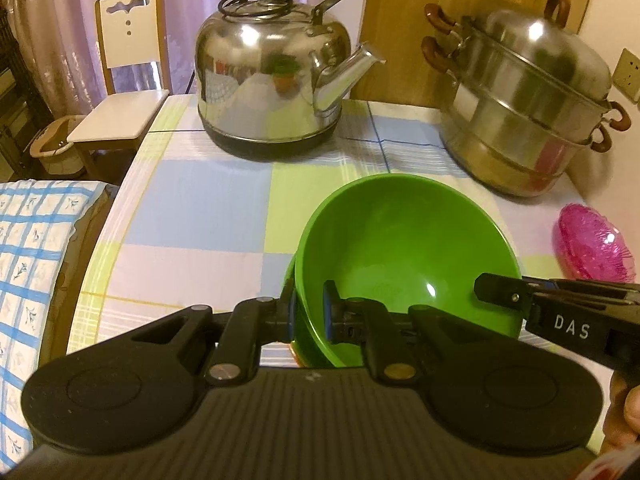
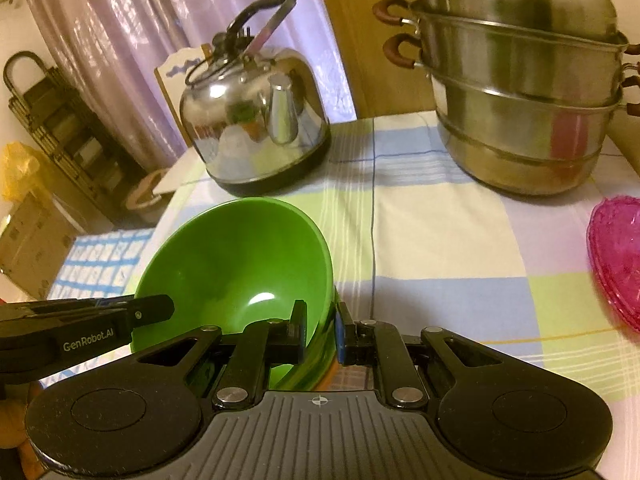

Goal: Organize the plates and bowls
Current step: 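Lift the smaller green bowl and carry it over the green-orange bowl stack, then lower the bowl onto the bowl stack and open both grippers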

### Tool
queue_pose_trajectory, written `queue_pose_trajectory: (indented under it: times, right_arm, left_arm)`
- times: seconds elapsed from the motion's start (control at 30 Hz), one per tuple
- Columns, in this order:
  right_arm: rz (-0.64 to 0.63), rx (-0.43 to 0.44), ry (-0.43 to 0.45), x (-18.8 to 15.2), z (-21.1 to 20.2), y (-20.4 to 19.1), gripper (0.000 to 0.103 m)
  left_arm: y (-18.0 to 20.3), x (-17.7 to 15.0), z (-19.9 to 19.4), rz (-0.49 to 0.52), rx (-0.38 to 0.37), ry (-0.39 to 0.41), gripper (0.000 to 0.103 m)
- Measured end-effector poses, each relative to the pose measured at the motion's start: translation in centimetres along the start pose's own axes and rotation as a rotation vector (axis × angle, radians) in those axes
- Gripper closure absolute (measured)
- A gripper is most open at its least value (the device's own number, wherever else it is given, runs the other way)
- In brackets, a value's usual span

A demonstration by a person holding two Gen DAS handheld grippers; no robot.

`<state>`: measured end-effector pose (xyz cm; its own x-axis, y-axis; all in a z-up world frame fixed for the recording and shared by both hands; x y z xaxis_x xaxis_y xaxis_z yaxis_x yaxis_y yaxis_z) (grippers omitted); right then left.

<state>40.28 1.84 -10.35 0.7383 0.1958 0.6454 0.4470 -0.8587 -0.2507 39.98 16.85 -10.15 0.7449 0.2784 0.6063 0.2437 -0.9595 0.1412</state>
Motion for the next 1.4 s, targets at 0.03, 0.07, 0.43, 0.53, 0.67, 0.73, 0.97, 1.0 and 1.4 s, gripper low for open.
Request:
queue_pose_trajectory:
  times: [0.03,0.07,0.43,0.53,0.67,0.73,0.97,1.0,1.4]
  right_arm:
    - [-0.006,-0.003,-0.004,-0.1,0.2,-0.1,0.089]
    - [-0.012,-0.007,-0.007,-0.3,0.4,-0.2,0.089]
    - [-0.043,-0.038,-0.028,-0.9,1.7,-0.3,0.089]
    - [-0.049,-0.040,-0.037,-1.1,2.0,-0.4,0.089]
    - [-0.060,-0.045,-0.033,-1.1,2.0,-0.5,0.089]
    - [-0.065,-0.043,-0.033,-1.1,2.0,-0.6,0.088]
    - [-0.063,-0.011,0.020,-0.4,1.0,-0.6,0.067]
    - [-0.058,-0.009,0.031,-0.3,0.6,-0.5,0.065]
    - [0.006,-0.010,0.067,-3.8,-6.6,0.5,0.049]
  left_arm:
    - [-0.1,-0.1,0.2,0.002,0.002,0.000,0.092]
    - [-0.1,-0.1,0.3,0.005,0.002,0.000,0.092]
    - [-0.2,-0.5,1.5,0.018,0.007,0.002,0.092]
    - [-0.2,-0.6,1.6,0.017,0.006,0.011,0.092]
    - [-0.2,-0.5,1.7,0.018,0.008,0.017,0.088]
    - [-0.2,-0.6,1.8,0.016,0.004,0.015,0.085]
    - [-0.1,-0.6,-0.4,-0.013,-0.024,0.059,0.084]
    - [0.0,-0.6,-0.9,-0.017,-0.031,0.064,0.084]
    - [1.9,-6.9,-7.4,-0.106,-0.101,0.056,0.052]
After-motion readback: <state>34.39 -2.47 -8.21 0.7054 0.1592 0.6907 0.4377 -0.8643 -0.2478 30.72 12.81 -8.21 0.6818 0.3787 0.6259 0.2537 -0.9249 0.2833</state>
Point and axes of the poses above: each gripper's, at about its wrist camera, not at the fingertips, and z roughly the way its jaws point, y to its right, x to its top, the point moved 10 cm from there along z, roughly the way its jaws point, and after that the axes turned 7 degrees about -z, right-handed, at the moved point
